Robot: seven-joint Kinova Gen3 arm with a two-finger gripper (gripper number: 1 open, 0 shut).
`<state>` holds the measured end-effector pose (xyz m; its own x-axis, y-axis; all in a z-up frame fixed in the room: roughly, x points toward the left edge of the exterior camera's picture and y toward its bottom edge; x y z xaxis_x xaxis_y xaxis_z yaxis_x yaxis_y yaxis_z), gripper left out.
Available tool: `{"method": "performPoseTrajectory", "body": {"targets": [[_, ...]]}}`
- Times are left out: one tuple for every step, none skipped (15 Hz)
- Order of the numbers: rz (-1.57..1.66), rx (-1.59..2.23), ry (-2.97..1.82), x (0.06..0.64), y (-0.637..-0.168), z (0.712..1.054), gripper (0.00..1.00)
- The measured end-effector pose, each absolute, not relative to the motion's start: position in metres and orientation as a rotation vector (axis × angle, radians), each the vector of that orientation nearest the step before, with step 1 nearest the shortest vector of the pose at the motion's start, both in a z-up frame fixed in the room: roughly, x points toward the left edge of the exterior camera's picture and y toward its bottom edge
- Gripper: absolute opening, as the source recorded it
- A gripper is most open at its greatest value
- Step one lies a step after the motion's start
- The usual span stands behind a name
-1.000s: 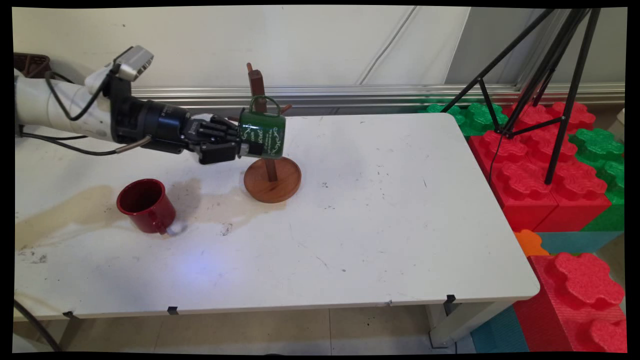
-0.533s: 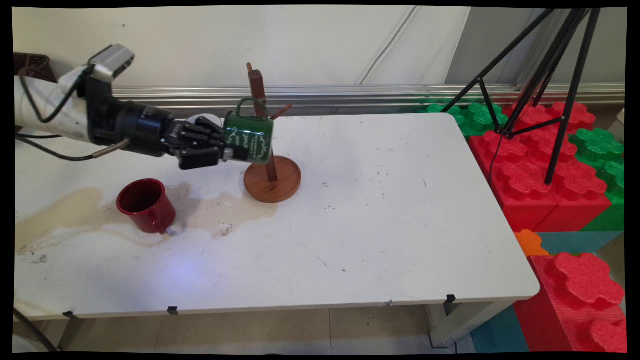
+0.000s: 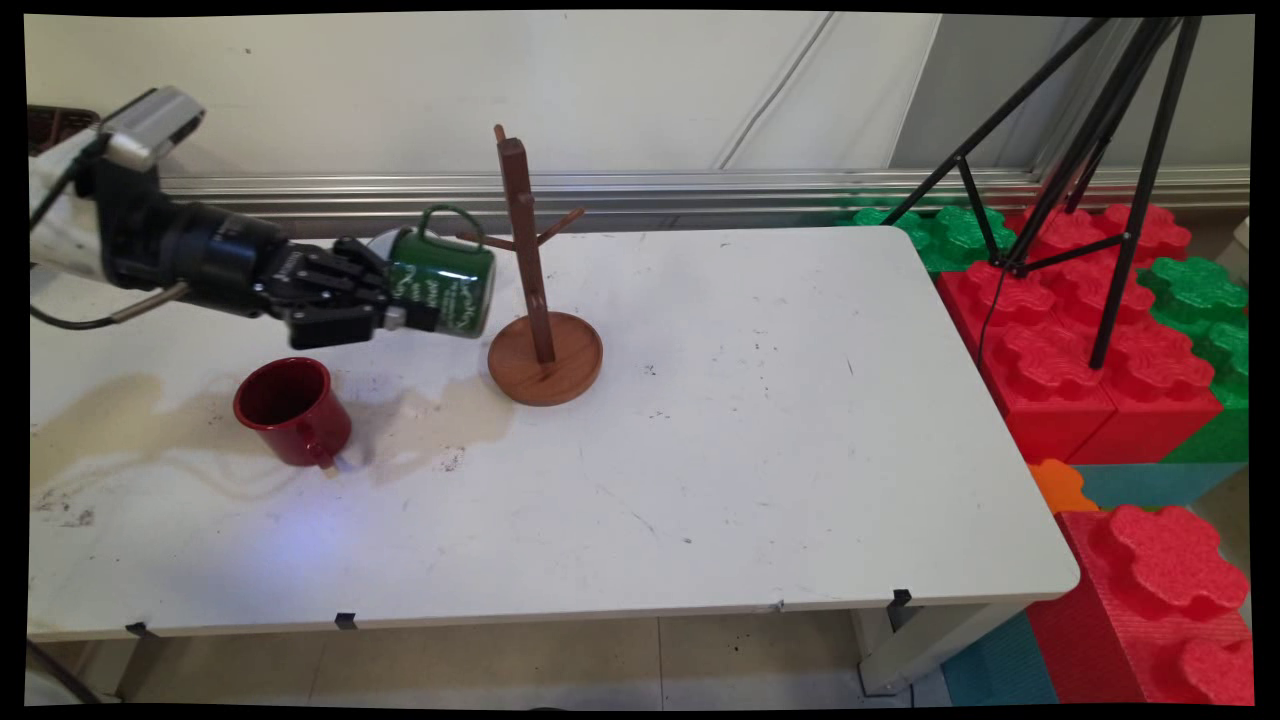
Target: Place the picked object on the table
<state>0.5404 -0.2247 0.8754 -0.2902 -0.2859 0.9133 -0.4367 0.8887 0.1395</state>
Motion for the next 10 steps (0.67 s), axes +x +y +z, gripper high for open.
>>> {"method": "performPoseTrajectory", "body": {"targets": [[0.166,0.528,-1.904,0.546,-0.222,0.877,0.00],[0.171,0.520,-1.918,0.553,-0.220,0.879,0.00],[0.176,0.511,-1.931,0.560,-0.218,0.881,0.00],[0.180,0.505,-1.940,0.565,-0.217,0.882,0.00],[0.188,0.497,-1.956,0.572,-0.215,0.884,0.00],[0.197,0.487,-1.975,0.581,-0.213,0.886,0.00],[0.200,0.484,-1.983,0.585,-0.212,0.887,0.00],[0.207,0.477,-1.999,0.592,-0.211,0.888,0.00],[0.214,0.471,-2.016,0.599,-0.209,0.889,0.00],[0.221,0.466,-2.030,0.605,-0.208,0.890,0.00]]}}
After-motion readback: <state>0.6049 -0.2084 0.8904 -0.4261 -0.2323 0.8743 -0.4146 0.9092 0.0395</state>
